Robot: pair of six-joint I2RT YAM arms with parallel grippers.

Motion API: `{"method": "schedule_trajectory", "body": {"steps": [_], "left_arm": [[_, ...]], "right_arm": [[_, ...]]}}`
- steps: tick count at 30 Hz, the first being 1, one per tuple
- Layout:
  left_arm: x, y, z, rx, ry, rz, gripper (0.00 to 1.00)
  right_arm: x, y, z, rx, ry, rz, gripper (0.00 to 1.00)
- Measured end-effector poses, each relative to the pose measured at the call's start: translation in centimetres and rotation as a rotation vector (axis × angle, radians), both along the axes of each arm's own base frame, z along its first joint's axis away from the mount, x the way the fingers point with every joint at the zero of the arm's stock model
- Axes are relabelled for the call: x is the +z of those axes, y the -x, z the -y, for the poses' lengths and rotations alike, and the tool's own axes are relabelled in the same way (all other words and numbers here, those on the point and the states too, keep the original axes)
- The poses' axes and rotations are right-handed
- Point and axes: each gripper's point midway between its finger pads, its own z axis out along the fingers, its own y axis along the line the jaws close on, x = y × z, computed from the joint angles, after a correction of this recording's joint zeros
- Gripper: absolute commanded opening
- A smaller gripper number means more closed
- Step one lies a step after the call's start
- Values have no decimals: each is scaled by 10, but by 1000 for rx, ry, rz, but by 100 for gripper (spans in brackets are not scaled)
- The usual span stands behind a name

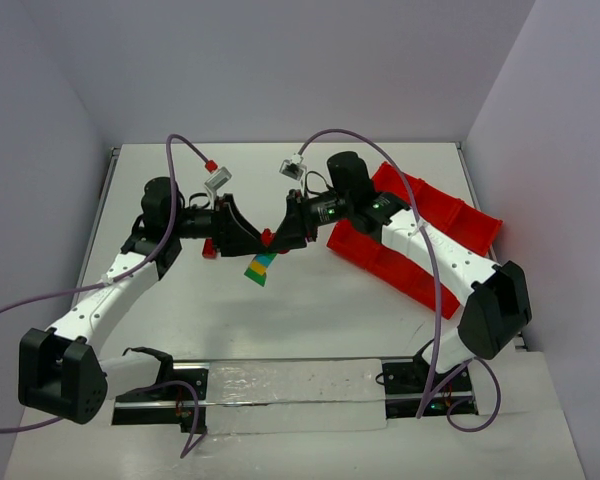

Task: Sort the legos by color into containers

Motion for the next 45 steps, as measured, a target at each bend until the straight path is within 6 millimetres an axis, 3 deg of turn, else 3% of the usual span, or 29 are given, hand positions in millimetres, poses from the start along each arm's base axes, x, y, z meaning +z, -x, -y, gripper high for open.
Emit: {"method": "schedule_trajectory", "body": {"steps": [6,13,21,45], "left_arm": [[-2,2,1,-8,-4,-2,74],[-8,2,0,-8,-17,-18,62],[-10,3,1,-23,-17,-20,0],[-10,0,1,-1,-21,-9,0]], "right_arm": [[-2,-1,0,-2,3,-2,3],[6,-4,-1,-7,-8,14,3],[8,-8,0,-8,-12,21,3],[8,-12,2,-15,-11,22,14]]}}
